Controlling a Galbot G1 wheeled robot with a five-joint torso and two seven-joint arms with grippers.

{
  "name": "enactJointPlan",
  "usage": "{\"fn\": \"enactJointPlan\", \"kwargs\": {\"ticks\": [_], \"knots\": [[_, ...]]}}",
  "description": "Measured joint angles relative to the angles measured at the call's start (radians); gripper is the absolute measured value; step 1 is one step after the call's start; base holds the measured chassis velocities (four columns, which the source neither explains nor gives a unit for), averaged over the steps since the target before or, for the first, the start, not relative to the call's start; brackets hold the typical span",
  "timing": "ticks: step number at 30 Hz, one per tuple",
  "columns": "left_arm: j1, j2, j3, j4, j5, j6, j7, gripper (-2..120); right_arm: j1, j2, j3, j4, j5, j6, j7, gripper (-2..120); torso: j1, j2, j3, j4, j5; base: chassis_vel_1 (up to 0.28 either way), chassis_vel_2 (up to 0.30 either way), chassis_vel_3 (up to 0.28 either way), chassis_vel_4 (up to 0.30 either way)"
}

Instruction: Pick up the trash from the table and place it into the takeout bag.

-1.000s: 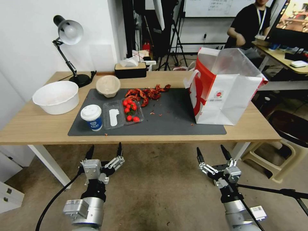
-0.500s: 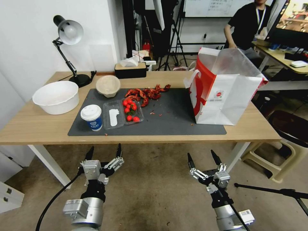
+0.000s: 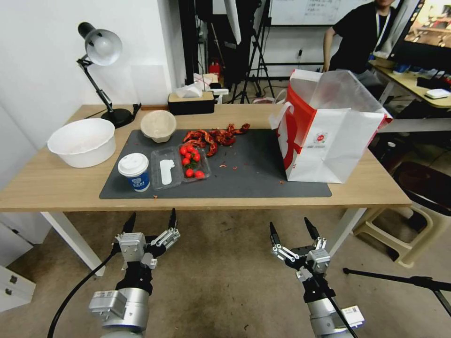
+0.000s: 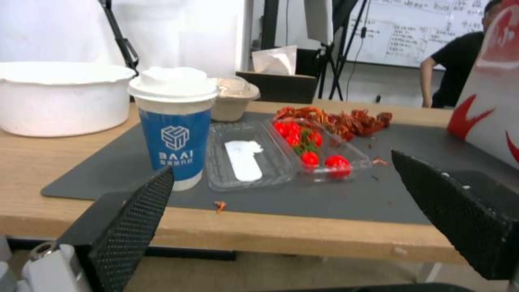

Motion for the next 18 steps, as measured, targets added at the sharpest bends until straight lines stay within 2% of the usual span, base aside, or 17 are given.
{"fn": "enactJointPlan", "kwargs": {"ticks": [5, 15, 18], "knots": [[-0.035, 0.009, -0.023, -0.014, -0.048, 0.027, -0.040, 100, -0.005, -0.005, 0.001, 0.011, -0.002, -0.008, 0.000, 100, 0.000, 0.000, 0.000, -0.0001, 0.0000, 0.000, 0.000, 0.000, 0.000], [-0.070, 0.031, -0.060, -0.010, -0.073, 0.042, -0.064, 100, 0.001, -0.008, 0.000, 0.010, -0.003, -0.011, 0.000, 100, 0.000, 0.000, 0.000, -0.0001, 0.0001, 0.000, 0.000, 0.000, 0.000], [-0.111, 0.044, -0.082, 0.039, -0.097, 0.024, -0.077, 100, 0.023, -0.017, -0.016, 0.003, -0.003, -0.023, 0.002, 100, 0.000, 0.000, 0.000, -0.0001, 0.0002, 0.000, 0.000, 0.000, 0.000]]}}
